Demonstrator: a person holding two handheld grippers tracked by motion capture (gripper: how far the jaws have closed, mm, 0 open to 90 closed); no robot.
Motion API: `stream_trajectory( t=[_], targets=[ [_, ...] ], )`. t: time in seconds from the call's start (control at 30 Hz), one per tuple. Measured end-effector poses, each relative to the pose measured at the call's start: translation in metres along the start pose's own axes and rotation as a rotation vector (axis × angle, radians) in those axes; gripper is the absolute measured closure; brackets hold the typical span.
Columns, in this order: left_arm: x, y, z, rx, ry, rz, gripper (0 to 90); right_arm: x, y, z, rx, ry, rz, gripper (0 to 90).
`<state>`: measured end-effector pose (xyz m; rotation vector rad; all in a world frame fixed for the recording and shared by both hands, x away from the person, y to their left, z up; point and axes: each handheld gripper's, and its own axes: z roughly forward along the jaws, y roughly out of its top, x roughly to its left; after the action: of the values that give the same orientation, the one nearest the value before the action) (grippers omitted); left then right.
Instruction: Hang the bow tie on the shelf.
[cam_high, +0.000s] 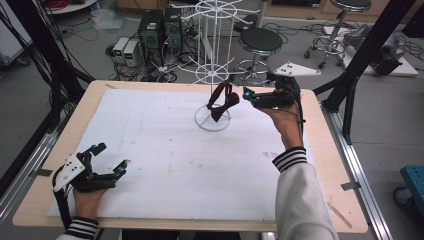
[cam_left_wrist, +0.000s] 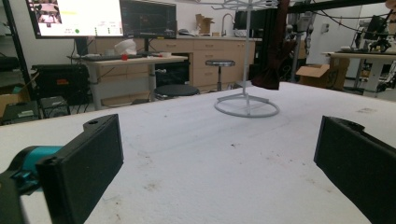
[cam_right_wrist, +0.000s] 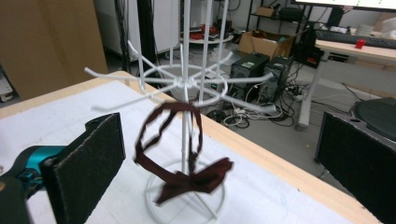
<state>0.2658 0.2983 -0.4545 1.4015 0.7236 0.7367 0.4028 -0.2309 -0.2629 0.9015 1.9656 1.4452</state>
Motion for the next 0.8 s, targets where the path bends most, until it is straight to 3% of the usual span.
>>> stream_trajectory(
  t=[0.13, 0.3, 0.43, 0.57, 0.67, 0.8],
  targets=[
    [0.000, 0.000, 0.000, 0.002, 0.000, 0.001, 1.7, 0.005, -0.016, -0.015, 0.011, -0.007, -0.012, 0.7],
    [0.000, 0.000, 0.000, 0.001, 0.000, 0.000, 1.8, 0.014, -0.044, -0.039, 0.014, -0.006, 0.007, 0.7],
    [0.000, 0.000, 0.000, 0.001, 0.000, 0.000, 1.7, 0.020, -0.066, -0.058, -0.005, -0.017, 0.002, 0.7],
    [0.000, 0.000, 0.000, 0.001, 0.001, 0.001, 1.7, 0.027, -0.093, -0.075, -0.024, -0.029, 0.044, 0.7],
    [0.000, 0.000, 0.000, 0.001, 0.000, 0.003, 1.7, 0.032, -0.109, -0.084, -0.014, -0.050, 0.047, 0.7],
    [0.000, 0.000, 0.000, 0.002, 0.001, 0.007, 1.7, 0.037, -0.132, -0.094, -0.051, -0.075, 0.062, 0.6]
  ],
)
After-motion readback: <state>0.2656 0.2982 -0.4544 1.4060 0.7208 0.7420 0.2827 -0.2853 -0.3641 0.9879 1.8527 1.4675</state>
